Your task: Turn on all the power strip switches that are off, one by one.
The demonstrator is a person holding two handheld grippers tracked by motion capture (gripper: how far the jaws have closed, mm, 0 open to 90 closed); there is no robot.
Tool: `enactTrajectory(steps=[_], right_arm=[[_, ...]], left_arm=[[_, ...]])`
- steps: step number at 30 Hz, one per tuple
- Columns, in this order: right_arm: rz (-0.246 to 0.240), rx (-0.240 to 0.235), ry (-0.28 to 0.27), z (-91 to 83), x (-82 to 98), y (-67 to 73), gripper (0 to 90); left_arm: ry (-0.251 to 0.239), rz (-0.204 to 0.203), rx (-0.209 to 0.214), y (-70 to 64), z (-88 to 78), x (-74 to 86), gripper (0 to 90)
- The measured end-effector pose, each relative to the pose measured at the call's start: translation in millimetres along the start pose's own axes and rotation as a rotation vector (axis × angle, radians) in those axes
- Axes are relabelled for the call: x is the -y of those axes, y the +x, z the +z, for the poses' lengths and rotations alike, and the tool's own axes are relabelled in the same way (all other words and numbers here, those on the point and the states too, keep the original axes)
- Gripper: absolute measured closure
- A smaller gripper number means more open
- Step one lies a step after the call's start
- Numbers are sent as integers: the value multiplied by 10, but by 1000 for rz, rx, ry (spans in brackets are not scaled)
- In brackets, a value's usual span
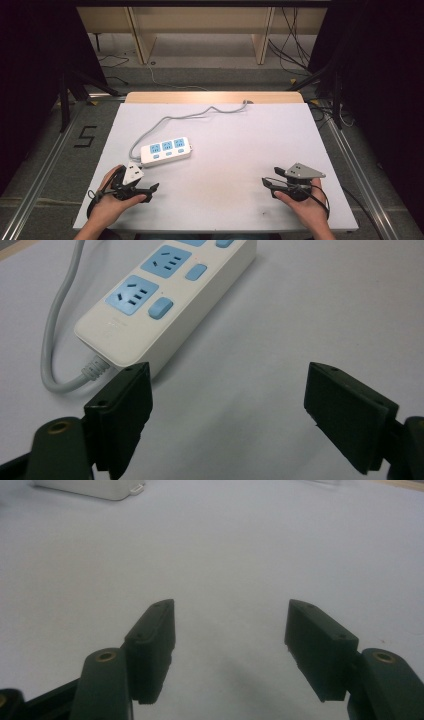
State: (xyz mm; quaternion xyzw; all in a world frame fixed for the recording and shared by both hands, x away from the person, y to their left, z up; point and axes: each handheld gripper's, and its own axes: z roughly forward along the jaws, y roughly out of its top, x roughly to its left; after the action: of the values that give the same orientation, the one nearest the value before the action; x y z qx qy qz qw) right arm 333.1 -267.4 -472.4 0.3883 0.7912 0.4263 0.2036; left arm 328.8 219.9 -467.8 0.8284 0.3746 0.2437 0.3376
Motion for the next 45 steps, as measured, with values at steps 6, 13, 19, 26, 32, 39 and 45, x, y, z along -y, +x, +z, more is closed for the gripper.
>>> enactTrajectory(steps=[6, 13, 19, 26, 32, 39, 45], right_arm=[[0, 1, 0, 2, -3, 3, 379], [-8, 0, 11, 9, 4, 21, 379], [-4, 1, 7, 4, 5, 24, 378], [-3, -1, 13, 26, 8, 25, 377], [3, 3, 13, 18, 4, 26, 377], [3, 0, 13, 25, 7, 29, 377], [4, 0, 13, 23, 8, 30, 376]], left_arm=[[5, -5, -24, 17, -12, 0, 222], [6, -59, -108, 90, -111, -48, 681], [13, -63, -129, 123, -175, -68, 895], [20, -101, -109, 210, -137, -143, 895], [30, -114, -106, 248, -70, -213, 895], [44, -127, -98, 297, -55, -312, 896], [42, -146, -98, 341, -36, -348, 896]])
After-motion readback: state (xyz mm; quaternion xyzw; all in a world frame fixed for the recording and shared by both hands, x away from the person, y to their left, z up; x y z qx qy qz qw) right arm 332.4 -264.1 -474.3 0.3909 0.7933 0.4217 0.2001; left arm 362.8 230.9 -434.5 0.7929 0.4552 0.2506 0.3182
